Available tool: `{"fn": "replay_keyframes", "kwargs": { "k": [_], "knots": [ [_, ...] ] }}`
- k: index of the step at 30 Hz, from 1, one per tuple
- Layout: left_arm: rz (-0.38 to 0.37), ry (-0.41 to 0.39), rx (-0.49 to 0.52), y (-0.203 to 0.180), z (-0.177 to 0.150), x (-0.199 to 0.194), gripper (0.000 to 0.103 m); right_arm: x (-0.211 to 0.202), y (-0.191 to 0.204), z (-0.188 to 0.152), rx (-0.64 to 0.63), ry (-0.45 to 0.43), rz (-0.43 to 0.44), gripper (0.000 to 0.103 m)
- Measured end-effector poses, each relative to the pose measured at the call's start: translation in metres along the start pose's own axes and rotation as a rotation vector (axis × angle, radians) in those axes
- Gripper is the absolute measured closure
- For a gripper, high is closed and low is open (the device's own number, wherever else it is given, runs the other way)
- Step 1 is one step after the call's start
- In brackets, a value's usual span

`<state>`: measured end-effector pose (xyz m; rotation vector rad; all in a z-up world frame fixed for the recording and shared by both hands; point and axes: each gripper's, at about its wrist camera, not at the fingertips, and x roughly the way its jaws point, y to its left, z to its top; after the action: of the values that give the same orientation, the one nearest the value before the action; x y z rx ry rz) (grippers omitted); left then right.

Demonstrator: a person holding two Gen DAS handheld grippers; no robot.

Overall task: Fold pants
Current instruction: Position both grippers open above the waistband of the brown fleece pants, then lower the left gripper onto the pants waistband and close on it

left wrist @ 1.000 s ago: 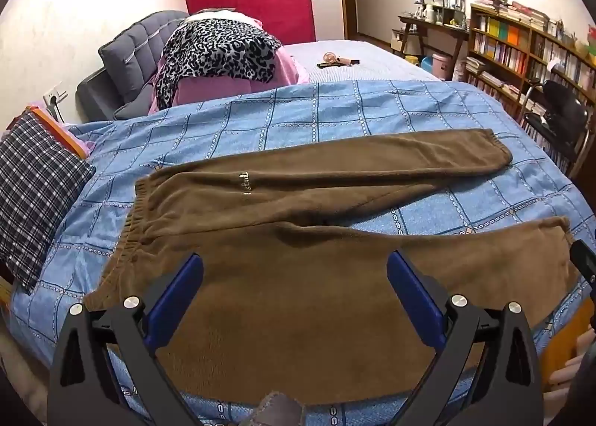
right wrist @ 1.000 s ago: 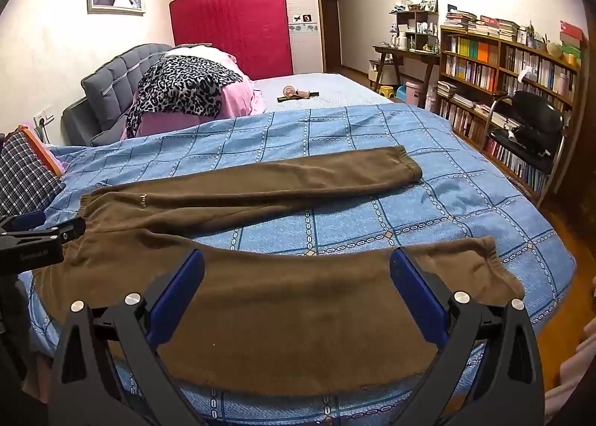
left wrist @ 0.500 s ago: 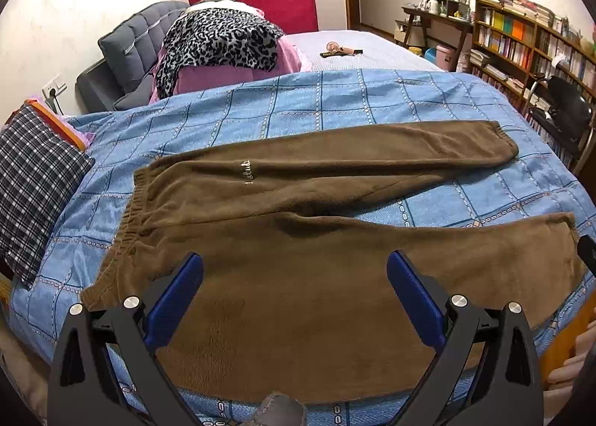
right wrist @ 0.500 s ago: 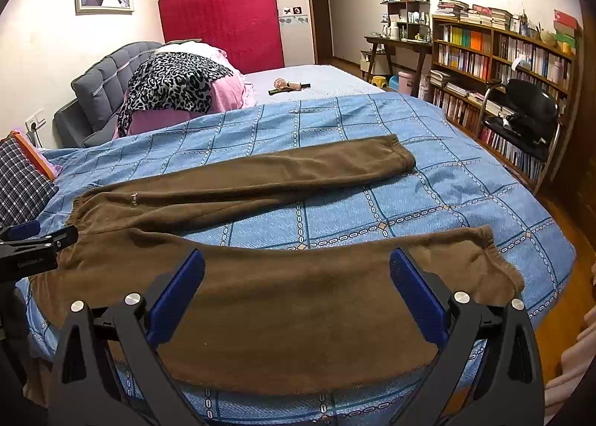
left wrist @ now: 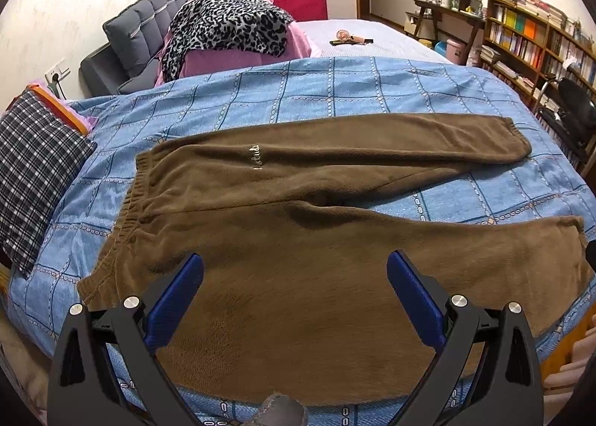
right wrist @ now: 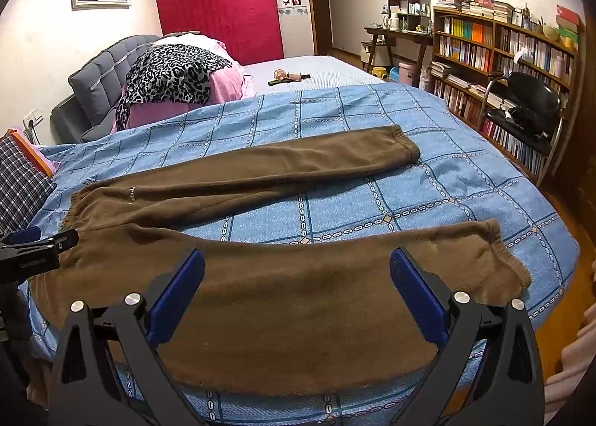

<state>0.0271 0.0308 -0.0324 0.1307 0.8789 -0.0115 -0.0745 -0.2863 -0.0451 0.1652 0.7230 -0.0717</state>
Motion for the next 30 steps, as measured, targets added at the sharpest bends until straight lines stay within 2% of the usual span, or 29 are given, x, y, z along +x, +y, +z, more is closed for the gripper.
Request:
{"fn": "replay_keyframes", "kwargs": {
  "k": [9,14,19,30],
  "knots": [
    [-0.035,0.059,-0.058,0.020,0.001,0.019,0.005,0.012,-0.001,-0.001,0.021,0.031,0.004,0.003],
    [-0.134,0.097,-0.178,0.049,0.001,0.036,0.005,0.021,-0.001,0.000,0.031,0.054,0.009,0.003],
    [-0.069,0.084,-0.216,0.072,0.003,0.047,0.005,0.030,-0.001,0.001,0.038,0.068,0.007,0.003],
    [0.018,0.083,-0.295,0.124,0.010,0.068,0.005,0.051,0.002,0.005,0.043,0.104,0.014,0.003]
  ]
}}
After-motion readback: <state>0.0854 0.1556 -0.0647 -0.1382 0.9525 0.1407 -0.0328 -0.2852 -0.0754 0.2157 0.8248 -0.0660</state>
